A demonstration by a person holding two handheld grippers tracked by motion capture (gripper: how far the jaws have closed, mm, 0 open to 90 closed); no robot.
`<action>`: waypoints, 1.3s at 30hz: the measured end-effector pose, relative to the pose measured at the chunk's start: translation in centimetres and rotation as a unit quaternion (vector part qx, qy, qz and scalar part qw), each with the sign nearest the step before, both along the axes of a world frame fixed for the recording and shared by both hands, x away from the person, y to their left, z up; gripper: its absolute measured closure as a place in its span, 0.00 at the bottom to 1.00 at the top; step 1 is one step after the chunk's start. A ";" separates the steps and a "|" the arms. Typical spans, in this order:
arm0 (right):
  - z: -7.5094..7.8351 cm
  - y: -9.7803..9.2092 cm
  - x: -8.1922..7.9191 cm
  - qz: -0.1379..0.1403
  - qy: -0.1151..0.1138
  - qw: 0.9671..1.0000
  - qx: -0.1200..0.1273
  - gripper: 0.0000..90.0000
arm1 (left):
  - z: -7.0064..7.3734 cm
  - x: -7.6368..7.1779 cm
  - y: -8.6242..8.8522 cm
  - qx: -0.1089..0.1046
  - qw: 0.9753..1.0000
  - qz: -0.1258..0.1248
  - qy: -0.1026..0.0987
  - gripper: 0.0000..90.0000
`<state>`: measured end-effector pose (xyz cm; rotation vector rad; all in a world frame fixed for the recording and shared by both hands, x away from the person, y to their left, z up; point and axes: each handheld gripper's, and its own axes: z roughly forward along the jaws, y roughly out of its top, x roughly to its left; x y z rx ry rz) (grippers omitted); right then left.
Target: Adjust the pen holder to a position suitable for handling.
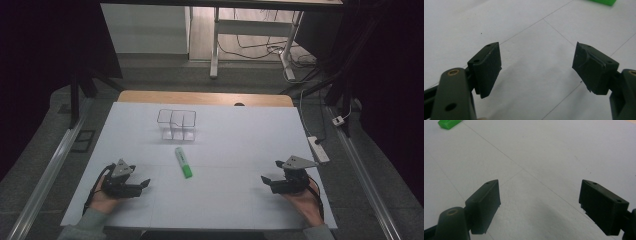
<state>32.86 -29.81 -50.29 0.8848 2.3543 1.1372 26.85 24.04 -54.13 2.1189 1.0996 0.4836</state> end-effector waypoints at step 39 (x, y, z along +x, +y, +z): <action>-0.2 -0.3 0.3 -0.015 0.017 1.000 0.009 0.19 | 1.8 2.4 1.4 -0.020 0.999 0.035 0.001 0.27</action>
